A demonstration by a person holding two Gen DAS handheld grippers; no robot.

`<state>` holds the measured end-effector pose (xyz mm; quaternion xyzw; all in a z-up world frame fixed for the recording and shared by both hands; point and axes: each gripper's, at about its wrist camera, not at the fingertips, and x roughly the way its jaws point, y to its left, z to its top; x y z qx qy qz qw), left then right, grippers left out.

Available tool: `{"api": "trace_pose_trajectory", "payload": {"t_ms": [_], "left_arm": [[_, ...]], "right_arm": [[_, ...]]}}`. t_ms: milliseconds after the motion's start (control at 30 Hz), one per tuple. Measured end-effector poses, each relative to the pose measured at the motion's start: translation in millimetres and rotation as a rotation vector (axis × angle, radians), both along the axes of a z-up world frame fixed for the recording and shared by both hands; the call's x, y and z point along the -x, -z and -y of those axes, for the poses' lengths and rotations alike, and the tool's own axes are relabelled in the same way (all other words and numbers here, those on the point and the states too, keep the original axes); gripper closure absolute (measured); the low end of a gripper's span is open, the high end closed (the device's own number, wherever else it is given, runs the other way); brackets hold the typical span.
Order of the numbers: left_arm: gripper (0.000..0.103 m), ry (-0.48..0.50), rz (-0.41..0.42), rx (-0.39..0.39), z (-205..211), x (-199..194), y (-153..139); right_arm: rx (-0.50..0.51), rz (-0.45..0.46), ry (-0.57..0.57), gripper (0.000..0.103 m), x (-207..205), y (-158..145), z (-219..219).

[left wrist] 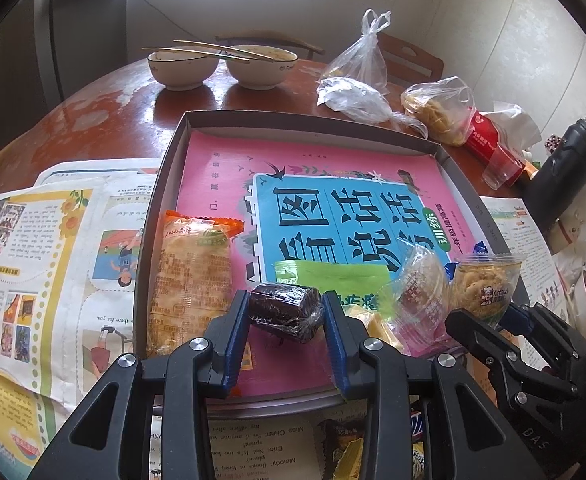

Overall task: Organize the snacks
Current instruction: 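Lower and release the brown roll with the left tool while the right releases the crispy-snack bag in the tray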

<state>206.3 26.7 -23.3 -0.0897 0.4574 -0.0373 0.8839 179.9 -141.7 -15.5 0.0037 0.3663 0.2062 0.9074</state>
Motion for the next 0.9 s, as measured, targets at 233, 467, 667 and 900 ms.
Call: {"api": "trace_pose_trajectory", "payload": {"t_ms": [233, 467, 667, 900], "left_arm": [[0.065, 0.005, -0.003, 0.002, -0.2, 2.4, -0.7], [0.065, 0.005, -0.006, -0.001, 1.0, 4.8, -1.3], [0.065, 0.003, -0.008, -0.003, 2.2, 6.3, -2.8], [0.065, 0.008, -0.01, -0.004, 4.7, 8.7, -4.9]], "right_arm": [[0.007, -0.015, 0.008, 0.062, 1.5, 1.2, 3.1], [0.006, -0.015, 0.009, 0.062, 4.2, -0.7, 4.7], [0.006, -0.014, 0.006, 0.062, 6.8, -2.2, 7.5], [0.002, -0.019, 0.007, 0.061, 8.0, -3.8, 11.0]]}}
